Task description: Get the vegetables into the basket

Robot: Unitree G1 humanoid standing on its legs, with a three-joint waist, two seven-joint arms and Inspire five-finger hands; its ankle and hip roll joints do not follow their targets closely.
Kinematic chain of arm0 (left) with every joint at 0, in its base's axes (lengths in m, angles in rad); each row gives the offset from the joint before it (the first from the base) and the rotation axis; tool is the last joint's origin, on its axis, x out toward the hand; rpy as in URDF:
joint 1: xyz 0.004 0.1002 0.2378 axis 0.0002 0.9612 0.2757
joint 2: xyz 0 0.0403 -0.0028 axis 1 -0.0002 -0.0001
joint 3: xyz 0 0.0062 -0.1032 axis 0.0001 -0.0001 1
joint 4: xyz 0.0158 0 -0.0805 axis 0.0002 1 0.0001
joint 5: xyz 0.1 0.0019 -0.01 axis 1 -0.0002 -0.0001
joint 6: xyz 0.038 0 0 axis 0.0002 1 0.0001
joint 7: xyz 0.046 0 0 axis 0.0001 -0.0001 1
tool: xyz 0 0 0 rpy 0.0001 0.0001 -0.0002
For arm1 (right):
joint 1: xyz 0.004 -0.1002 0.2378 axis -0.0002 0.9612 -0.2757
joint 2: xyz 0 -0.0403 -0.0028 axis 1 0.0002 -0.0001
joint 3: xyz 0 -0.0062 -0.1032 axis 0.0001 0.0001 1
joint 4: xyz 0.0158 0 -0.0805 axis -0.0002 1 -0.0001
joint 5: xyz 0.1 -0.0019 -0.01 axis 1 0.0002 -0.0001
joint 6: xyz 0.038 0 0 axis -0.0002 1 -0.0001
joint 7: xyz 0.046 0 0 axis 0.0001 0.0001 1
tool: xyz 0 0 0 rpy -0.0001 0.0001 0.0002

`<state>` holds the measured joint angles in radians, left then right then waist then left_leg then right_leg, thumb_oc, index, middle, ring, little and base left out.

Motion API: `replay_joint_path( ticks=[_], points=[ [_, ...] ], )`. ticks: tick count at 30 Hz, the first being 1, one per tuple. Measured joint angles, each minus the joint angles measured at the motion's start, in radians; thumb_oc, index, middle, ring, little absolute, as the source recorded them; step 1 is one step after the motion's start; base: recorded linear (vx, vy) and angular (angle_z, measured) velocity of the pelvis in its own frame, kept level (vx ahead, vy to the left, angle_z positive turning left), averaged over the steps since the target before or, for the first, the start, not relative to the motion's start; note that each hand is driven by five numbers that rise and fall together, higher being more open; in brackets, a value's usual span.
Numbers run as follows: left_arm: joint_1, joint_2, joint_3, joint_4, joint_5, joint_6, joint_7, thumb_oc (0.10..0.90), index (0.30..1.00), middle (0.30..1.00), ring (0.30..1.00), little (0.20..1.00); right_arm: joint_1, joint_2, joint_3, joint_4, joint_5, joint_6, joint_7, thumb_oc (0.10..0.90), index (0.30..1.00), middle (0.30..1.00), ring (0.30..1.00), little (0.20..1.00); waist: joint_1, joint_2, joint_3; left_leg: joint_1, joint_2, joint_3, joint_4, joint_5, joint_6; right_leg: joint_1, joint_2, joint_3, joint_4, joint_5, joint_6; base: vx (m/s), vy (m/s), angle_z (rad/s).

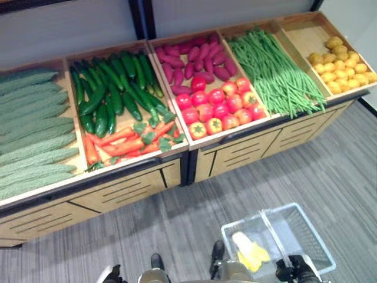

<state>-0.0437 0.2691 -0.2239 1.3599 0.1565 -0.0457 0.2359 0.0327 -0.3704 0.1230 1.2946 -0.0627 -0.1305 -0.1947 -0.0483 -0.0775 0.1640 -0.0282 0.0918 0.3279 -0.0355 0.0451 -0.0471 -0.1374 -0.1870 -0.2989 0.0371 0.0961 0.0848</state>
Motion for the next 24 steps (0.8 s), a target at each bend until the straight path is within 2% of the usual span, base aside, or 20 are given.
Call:
replay_joint_path(
  ticks=[3, 4, 5, 7, 8, 9, 10, 11, 12, 13, 14, 15, 16, 17, 18, 19, 21, 24],
  points=[
    [-0.005, 0.008, 0.004, -0.003, 0.0, -0.001, 0.0, 0.9, 1.0, 1.0, 1.0, 1.0, 0.006, 0.011, 0.001, 0.004, -0.001, 0.009, 0.0, 0.4, 0.3, 0.3, 0.3, 0.3, 0.004, -0.024, 0.002, 0.005, -0.041, 0.006, 0.0, -0.015, 0.024, 0.002, -0.042, 0.018, 0.005, 0.021, 0.027, 0.02, 0.189, -0.02],
    [-0.007, 0.012, 0.005, -0.006, 0.0, -0.004, 0.0, 0.9, 1.0, 1.0, 1.0, 1.0, 0.008, 0.014, 0.0, 0.005, 0.0, 0.009, -0.001, 0.4, 0.3, 0.3, 0.3, 0.3, 0.004, -0.024, 0.003, 0.011, -0.051, 0.01, -0.001, -0.012, 0.028, 0.001, -0.05, 0.028, 0.006, 0.028, 0.028, 0.03, 0.293, -0.03],
    [-0.007, 0.021, 0.026, -0.014, -0.001, -0.006, 0.0, 0.9, 1.0, 1.0, 1.0, 1.0, 0.007, 0.015, -0.001, 0.015, 0.0, 0.011, -0.002, 0.4, 0.3, 0.3, 0.3, 0.3, 0.005, -0.03, 0.003, 0.02, -0.07, 0.014, -0.006, -0.022, 0.045, 0.003, -0.073, 0.036, 0.017, 0.044, 0.047, 0.06, 0.285, -0.01],
    [-0.008, 0.035, 0.031, -0.017, -0.001, -0.008, 0.002, 0.9, 1.0, 1.0, 1.0, 1.0, 0.007, 0.016, -0.002, 0.02, 0.0, 0.019, -0.003, 0.4, 0.3, 0.3, 0.3, 0.3, 0.006, -0.025, 0.005, 0.037, -0.082, 0.01, -0.025, -0.028, 0.054, 0.004, -0.082, 0.05, 0.054, 0.055, 0.056, 0.06, 0.171, 0.11],
    [-0.016, 0.036, 0.03, -0.016, -0.001, -0.013, 0.002, 0.9, 1.0, 1.0, 1.0, 1.0, 0.008, 0.012, -0.002, 0.018, 0.001, 0.022, -0.006, 0.4, 0.3, 0.3, 0.3, 0.3, -0.005, -0.012, 0.012, 0.044, -0.082, -0.018, -0.027, -0.038, 0.067, -0.028, -0.088, 0.097, 0.138, 0.05, 0.062, 0.09, 0.091, 0.42],
    [-0.022, 0.036, 0.028, -0.018, -0.001, -0.016, 0.004, 0.9, 1.0, 1.0, 1.0, 1.0, 0.017, 0.01, -0.002, 0.018, 0.003, 0.024, -0.006, 0.4, 0.3, 0.3, 0.3, 0.3, -0.006, 0.004, 0.016, 0.06, -0.08, -0.044, -0.039, -0.023, 0.086, -0.057, -0.088, 0.144, 0.211, 0.037, 0.071, 0.12, 0.097, 0.55],
    [-0.032, 0.041, 0.019, -0.018, -0.001, -0.016, 0.007, 0.9, 1.0, 1.0, 1.0, 1.0, 0.022, 0.01, -0.006, 0.025, 0.004, 0.028, -0.004, 0.4, 0.3, 0.3, 0.3, 0.3, -0.012, 0.016, 0.026, 0.072, -0.08, -0.071, -0.053, -0.015, 0.092, -0.072, -0.066, 0.222, 0.219, -0.016, 0.083, 0.09, 0.057, 0.61],
    [-0.042, 0.048, 0.019, 0.002, -0.001, -0.015, 0.008, 0.9, 1.0, 1.0, 1.0, 1.0, 0.023, 0.014, 0.004, 0.027, 0.004, 0.028, -0.002, 0.4, 0.3, 0.3, 0.3, 0.3, -0.021, 0.018, 0.027, 0.06, -0.076, -0.101, -0.054, -0.013, 0.096, -0.074, -0.02, 0.346, 0.163, -0.035, 0.082, 0.05, -0.014, 0.78],
    [-0.064, 0.055, 0.024, 0.024, -0.001, -0.014, 0.007, 0.9, 1.0, 1.0, 1.0, 1.0, 0.026, 0.021, 0.013, 0.026, 0.004, 0.027, -0.003, 0.4, 0.3, 0.3, 0.3, 0.3, -0.035, 0.016, 0.029, 0.04, -0.076, -0.129, -0.058, -0.004, 0.103, -0.07, -0.009, 0.381, 0.093, -0.033, 0.08, 0.07, -0.068, 0.85],
    [-0.073, 0.06, 0.028, 0.026, -0.002, -0.013, 0.007, 0.9, 1.0, 1.0, 1.0, 1.0, 0.027, 0.026, 0.015, 0.025, 0.004, 0.027, 0.0, 0.4, 0.3, 0.3, 0.3, 0.3, -0.04, 0.007, 0.034, 0.035, -0.081, -0.143, -0.056, 0.002, 0.103, -0.076, -0.01, 0.365, 0.067, -0.029, 0.08, 0.1, -0.102, 0.94],
    [-0.074, 0.068, 0.027, 0.027, -0.001, -0.016, 0.008, 0.9, 1.0, 1.0, 1.0, 1.0, 0.03, 0.035, 0.02, 0.027, 0.004, 0.027, 0.003, 0.4, 0.3, 0.3, 0.3, 0.3, -0.04, -0.005, 0.043, 0.033, -0.09, -0.186, -0.053, 0.005, 0.098, -0.067, -0.002, 0.352, -0.018, -0.01, 0.079, 0.09, -0.103, 0.84],
    [-0.074, 0.066, 0.028, 0.027, -0.002, -0.015, 0.009, 0.9, 1.0, 1.0, 1.0, 1.0, 0.03, 0.037, 0.021, 0.032, 0.004, 0.028, 0.002, 0.4, 0.3, 0.3, 0.3, 0.3, -0.048, 0.003, 0.048, 0.033, -0.092, -0.212, -0.053, 0.008, 0.095, -0.05, 0.003, 0.352, -0.055, 0.002, 0.078, 0.04, -0.11, 1.1],
    [-0.067, 0.064, 0.029, 0.027, -0.003, -0.016, 0.009, 0.9, 1.0, 1.0, 1.0, 1.0, 0.04, 0.042, 0.021, 0.039, 0.003, 0.027, 0.007, 0.4, 0.3, 0.3, 0.3, 0.3, -0.044, -0.011, 0.043, 0.04, -0.104, -0.245, -0.053, 0.008, 0.09, -0.022, 0.003, 0.35, -0.098, 0.041, 0.074, 0.03, -0.142, 0.96],
    [-0.055, 0.067, 0.029, 0.026, -0.004, -0.019, 0.008, 0.9, 1.0, 1.0, 1.0, 1.0, 0.05, 0.047, 0.02, 0.047, 0.004, 0.027, 0.007, 0.4, 0.3, 0.3, 0.3, 0.3, -0.041, -0.026, 0.037, 0.048, -0.117, -0.259, -0.053, 0.003, 0.075, -0.008, -0.003, 0.349, -0.104, 0.062, 0.065, 0.03, -0.16, 0.79],
    [-0.042, 0.065, 0.034, 0.024, -0.011, -0.018, 0.012, 0.9, 1.0, 1.0, 1.0, 1.0, 0.041, 0.047, 0.019, 0.046, 0.003, 0.026, 0.009, 0.4, 0.3, 0.3, 0.3, 0.3, -0.029, -0.029, 0.042, 0.06, -0.118, -0.261, -0.053, 0.002, 0.054, 0.002, -0.004, 0.342, -0.107, 0.094, 0.062, 0.04, -0.181, 0.2],
    [-0.028, 0.053, 0.046, 0.023, -0.02, -0.016, 0.017, 0.9, 1.0, 1.0, 1.0, 1.0, 0.022, 0.041, 0.016, 0.05, 0.003, 0.028, 0.004, 0.4, 0.3, 0.3, 0.3, 0.3, -0.017, -0.008, 0.04, 0.058, -0.097, -0.253, -0.053, 0.0, 0.036, 0.003, 0.014, 0.324, -0.112, 0.099, 0.058, 0.06, -0.18, -0.08],
    [0.009, 0.042, 0.077, 0.022, -0.023, -0.015, 0.021, 0.9, 1.0, 1.0, 1.0, 1.0, -0.016, 0.038, 0.013, 0.038, 0.001, 0.021, 0.001, 0.4, 0.3, 0.3, 0.3, 0.3, -0.01, 0.01, 0.041, 0.064, -0.059, -0.247, -0.053, -0.006, 0.008, 0.013, 0.051, 0.309, -0.125, 0.091, 0.042, 0.05, -0.138, -0.15],
    [0.029, 0.02, 0.107, 0.022, -0.045, -0.013, 0.017, 0.9, 1.0, 1.0, 1.0, 1.0, -0.03, 0.024, 0.013, 0.008, -0.007, 0.005, 0.006, 0.4, 0.3, 0.3, 0.3, 0.3, 0.008, 0.026, 0.033, 0.074, 0.0, -0.257, -0.052, -0.007, -0.02, 0.032, 0.105, 0.279, -0.125, 0.075, -0.001, 0.08, -0.192, 0.11]
  ],
)
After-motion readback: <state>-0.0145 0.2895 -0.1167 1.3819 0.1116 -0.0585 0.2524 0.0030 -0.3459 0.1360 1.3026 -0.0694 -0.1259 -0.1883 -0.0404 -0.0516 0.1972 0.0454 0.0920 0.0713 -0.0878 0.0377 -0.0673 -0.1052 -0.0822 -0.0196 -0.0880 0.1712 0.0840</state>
